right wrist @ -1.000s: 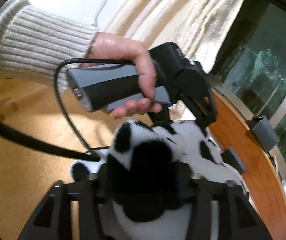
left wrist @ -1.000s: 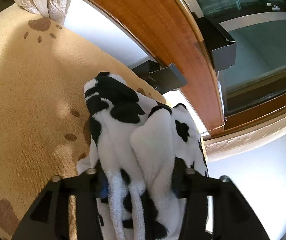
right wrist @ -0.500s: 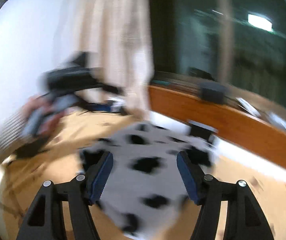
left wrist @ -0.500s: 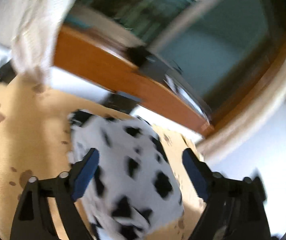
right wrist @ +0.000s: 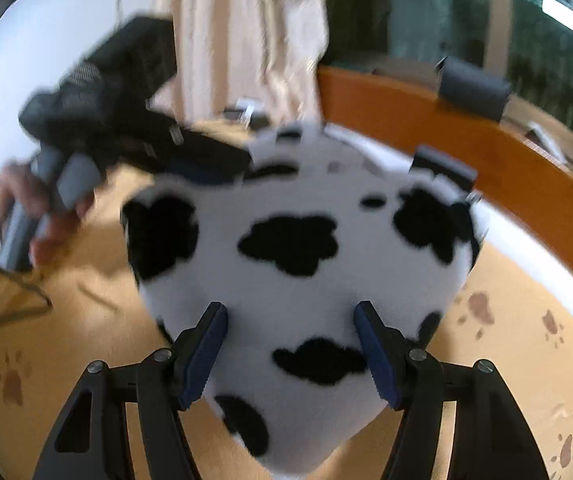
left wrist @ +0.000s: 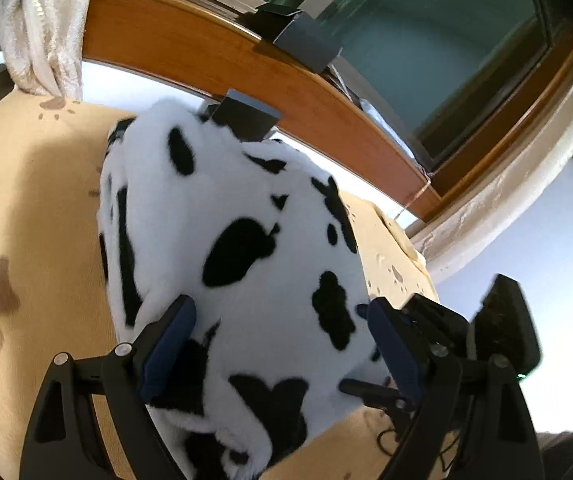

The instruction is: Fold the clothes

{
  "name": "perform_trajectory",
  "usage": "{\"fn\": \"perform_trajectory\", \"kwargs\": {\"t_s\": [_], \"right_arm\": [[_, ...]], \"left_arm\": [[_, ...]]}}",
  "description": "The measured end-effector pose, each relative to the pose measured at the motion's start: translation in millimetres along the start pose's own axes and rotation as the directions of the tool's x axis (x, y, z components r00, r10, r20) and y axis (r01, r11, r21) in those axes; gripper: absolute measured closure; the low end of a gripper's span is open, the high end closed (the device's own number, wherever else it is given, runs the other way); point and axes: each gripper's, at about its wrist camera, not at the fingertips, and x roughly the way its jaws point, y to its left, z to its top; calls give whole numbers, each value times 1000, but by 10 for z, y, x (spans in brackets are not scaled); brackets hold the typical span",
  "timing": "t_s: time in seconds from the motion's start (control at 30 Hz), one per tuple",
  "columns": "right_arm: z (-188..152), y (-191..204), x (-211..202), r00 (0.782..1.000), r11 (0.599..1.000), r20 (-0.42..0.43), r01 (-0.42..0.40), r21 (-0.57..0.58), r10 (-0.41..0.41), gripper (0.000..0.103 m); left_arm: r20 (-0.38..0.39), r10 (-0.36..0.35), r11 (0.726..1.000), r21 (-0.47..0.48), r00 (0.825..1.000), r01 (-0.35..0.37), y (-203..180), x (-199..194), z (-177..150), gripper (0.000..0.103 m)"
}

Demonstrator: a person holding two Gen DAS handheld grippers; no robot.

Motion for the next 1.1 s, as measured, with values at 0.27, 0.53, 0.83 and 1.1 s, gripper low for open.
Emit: {"fn": "perform_trajectory", "kwargs": {"t_s": [0.27,0.53,0.83,1.1], "right_arm": [[-165,39,47,1000,1000,-5,14,-21,-14,33],[79,-279,-386,994,995,94,-54,83,46,32],[670,-1310,-33,987,944,160,-68,323,16,31],[866,-1030,779,994,961,46,-104,254,95,31]], "left_arm": [[40,55,992,111,998,-59,-85,62,-128,13],[66,102,976,184,993,-113,-548,-172,-93,11],[-21,176,944,287,984,-163,-661,247,-411,1],[3,188,927,331,982,-178,-613,319,-510,1]]}}
